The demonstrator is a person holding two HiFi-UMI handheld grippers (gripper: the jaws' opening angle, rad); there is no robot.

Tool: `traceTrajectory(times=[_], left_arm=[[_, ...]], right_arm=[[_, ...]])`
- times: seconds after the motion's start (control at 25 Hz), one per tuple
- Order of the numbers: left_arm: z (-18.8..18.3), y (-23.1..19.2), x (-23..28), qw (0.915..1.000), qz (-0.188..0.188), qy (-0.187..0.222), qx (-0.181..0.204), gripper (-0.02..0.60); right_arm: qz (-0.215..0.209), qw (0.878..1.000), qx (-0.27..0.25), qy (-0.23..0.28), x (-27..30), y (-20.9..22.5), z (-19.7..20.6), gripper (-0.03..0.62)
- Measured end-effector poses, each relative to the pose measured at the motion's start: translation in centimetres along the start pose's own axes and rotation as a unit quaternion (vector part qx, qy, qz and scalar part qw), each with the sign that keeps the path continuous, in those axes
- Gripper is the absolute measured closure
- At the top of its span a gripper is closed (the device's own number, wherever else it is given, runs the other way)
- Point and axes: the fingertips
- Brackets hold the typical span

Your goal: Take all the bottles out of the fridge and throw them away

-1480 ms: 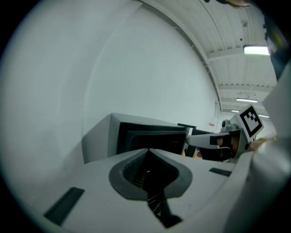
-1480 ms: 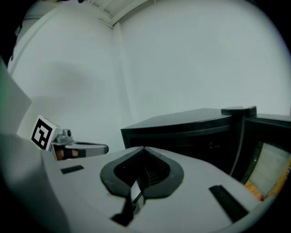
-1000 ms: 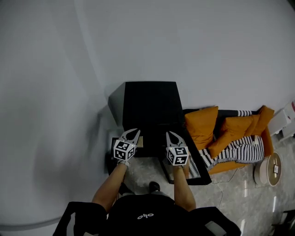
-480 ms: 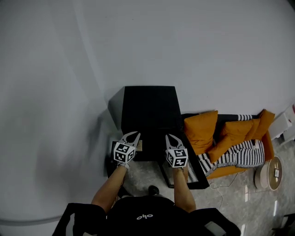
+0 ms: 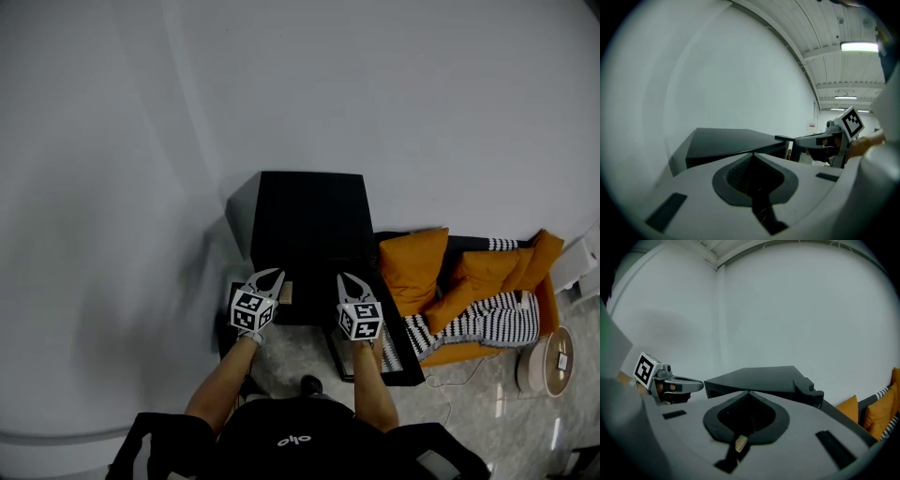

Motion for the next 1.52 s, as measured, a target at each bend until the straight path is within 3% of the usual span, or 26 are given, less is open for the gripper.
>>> traceTrajectory(times=[0.48,0.92,1.52], left_arm=[[4.4,1.0,-1.3,0.9993,-0.022,-0.018,-0.026,0.575],[14.7,2.7,-1.0,0.9947,-0.028,-0.053,-0.083,0.575],[24.1,-1.2,3.5,0.9915,-0.062,-0.06,-0.097,0.574]], right_arm=[[-0.036,0.999,-0.015,-0.03,-0.1,-1.2,3.5,0.585],[-0.067,0.993,-0.027,-0.092,0.2,-2.3,12.4,0.585],[-0.11,0.986,-0.048,-0.113,6.0,-3.6,19.9,0.585]])
Point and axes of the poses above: the fingertips, and each gripper's own axes: x forward along the fingers, y to its right, z out of its underside, and after that the axes turned 12 degrees about z, right-handed
